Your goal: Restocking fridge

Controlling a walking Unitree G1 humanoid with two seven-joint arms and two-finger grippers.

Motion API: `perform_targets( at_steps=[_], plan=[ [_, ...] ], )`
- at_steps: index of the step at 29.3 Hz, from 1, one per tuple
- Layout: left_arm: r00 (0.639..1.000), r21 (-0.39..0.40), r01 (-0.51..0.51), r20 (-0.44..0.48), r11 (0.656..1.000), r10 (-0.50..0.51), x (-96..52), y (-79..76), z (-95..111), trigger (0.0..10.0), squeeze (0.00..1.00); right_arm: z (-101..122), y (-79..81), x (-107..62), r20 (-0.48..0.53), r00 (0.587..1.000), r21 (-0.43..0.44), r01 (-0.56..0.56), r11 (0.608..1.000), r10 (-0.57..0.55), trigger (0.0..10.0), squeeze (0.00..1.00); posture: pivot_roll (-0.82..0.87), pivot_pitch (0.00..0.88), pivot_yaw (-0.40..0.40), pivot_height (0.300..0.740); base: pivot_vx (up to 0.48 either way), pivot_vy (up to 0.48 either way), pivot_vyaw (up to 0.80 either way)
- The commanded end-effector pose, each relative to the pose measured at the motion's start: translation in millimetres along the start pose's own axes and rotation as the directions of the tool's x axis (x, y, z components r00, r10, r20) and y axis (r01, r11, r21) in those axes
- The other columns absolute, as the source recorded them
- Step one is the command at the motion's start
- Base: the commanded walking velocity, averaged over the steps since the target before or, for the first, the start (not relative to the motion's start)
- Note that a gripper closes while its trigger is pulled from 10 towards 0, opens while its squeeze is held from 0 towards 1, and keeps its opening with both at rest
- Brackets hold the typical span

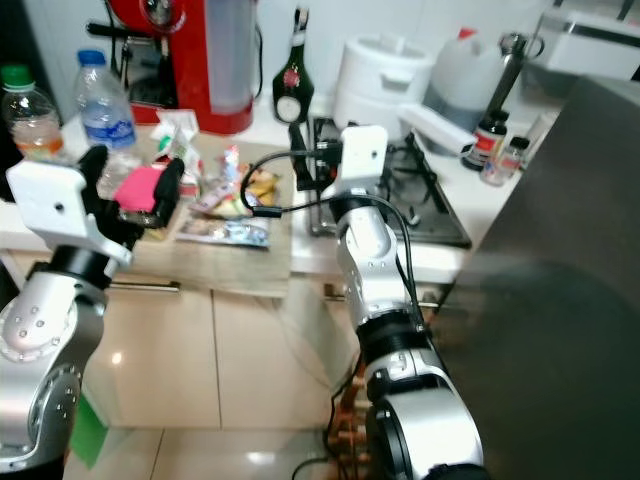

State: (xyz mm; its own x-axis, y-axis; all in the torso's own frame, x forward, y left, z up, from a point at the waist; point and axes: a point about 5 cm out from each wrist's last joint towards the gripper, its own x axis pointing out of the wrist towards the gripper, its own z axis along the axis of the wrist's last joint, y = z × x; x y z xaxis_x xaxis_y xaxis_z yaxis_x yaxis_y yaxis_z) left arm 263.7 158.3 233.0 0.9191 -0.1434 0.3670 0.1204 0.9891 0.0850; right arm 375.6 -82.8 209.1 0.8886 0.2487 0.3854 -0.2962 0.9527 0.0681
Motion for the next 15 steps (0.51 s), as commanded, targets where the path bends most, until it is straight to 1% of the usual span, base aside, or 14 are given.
perform_targets(
  at_steps=[1, 4, 5, 7, 8, 9, 10, 11, 12, 15],
  plan=[
    [0.999, 0.009, -0.035, -0.008, 0.999, 0.035, 1.0, 4.9, -2.6, 10.0, 0.0, 5.7, 4.2, 4.3, 0.016, 1.0, -0.01, -0.017, 1.0, 0.017, 10.0, 0.0, 0.08, 0.0, -0.101, 0.74, 0.412, 0.244, 0.0],
    [0.998, 0.031, -0.06, -0.005, 0.998, 0.06, 0.9, 8.4, -2.3, 10.0, 0.0, 4.6, 6.7, 5.8, 0.001, 0.999, 0.003, -0.035, 0.999, 0.035, 10.0, 0.0, 0.08, 0.0, -0.105, 0.74, 0.316, 0.355, 0.0],
    [0.998, 0.055, -0.068, -0.004, 0.996, 0.068, 1.6, 10.0, -2.1, 10.0, 0.0, 4.3, 7.6, 6.5, -0.005, 0.999, 0.013, -0.043, 0.999, 0.043, 10.0, 0.0, 0.08, 0.0, -0.106, 0.74, 0.0, 0.458, 0.0],
    [0.998, 0.064, -0.066, -0.005, 0.996, 0.066, 2.1, 10.3, -2.2, 10.0, 0.0, 4.1, 7.8, 6.8, -0.006, 0.999, 0.016, -0.045, 0.999, 0.046, 10.0, 0.0, 0.08, 0.0, -0.108, 0.74, 0.0, 0.458, 0.0],
    [0.998, 0.058, -0.059, -0.005, 0.997, 0.059, 2.7, 11.6, -1.3, 10.0, 0.0, 2.8, 8.5, 7.2, -0.02, 0.999, 0.042, -0.046, 0.998, 0.047, 10.0, 0.0, 0.08, 0.0, -0.108, 0.74, 0.0, 0.0, 0.0],
    [1.0, 0.04, -0.03, -0.006, 0.999, 0.031, 4.0, 12.4, 0.1, 10.0, 0.0, 0.2, 8.8, 7.9, -0.048, 0.998, 0.089, -0.042, 0.995, 0.047, 10.0, 0.0, 0.08, 0.0, -0.108, 0.74, 0.0, 0.0, 0.0],
    [1.0, 0.04, -0.03, -0.006, 0.999, 0.031, 4.0, 12.4, 0.1, 10.0, 0.0, 0.2, 8.8, 7.9, -0.048, 0.998, 0.089, -0.042, 0.995, 0.047, 10.0, 0.0, 0.08, 0.0, -0.108, 0.74, 0.0, 0.0, 0.0],
    [1.0, 0.031, 0.006, -0.005, 1.0, -0.006, 5.6, 11.9, 1.6, 10.0, 0.0, -1.7, 8.1, 7.9, -0.064, 0.997, 0.107, -0.037, 0.994, 0.044, 10.0, 0.0, 0.08, 0.0, -0.108, 0.74, 0.0, 0.48, 0.0],
    [1.0, 0.03, 0.018, -0.005, 0.999, -0.017, 6.2, 11.8, 2.5, 10.0, 0.0, -2.1, 7.8, 7.7, -0.065, 0.997, 0.106, -0.036, 0.994, 0.043, 10.0, 0.0, 0.08, 0.0, -0.108, 0.74, 0.0, 0.48, 0.0],
    [0.998, 0.06, 0.057, -0.004, 0.997, -0.057, 9.6, 9.9, 6.0, 10.0, 0.0, -3.7, 6.8, 5.9, -0.064, 0.997, 0.096, -0.033, 0.995, 0.039, 10.0, 0.0, 0.08, 0.0, -0.099, 0.74, 0.0, 0.48, 0.0]
  ],
)
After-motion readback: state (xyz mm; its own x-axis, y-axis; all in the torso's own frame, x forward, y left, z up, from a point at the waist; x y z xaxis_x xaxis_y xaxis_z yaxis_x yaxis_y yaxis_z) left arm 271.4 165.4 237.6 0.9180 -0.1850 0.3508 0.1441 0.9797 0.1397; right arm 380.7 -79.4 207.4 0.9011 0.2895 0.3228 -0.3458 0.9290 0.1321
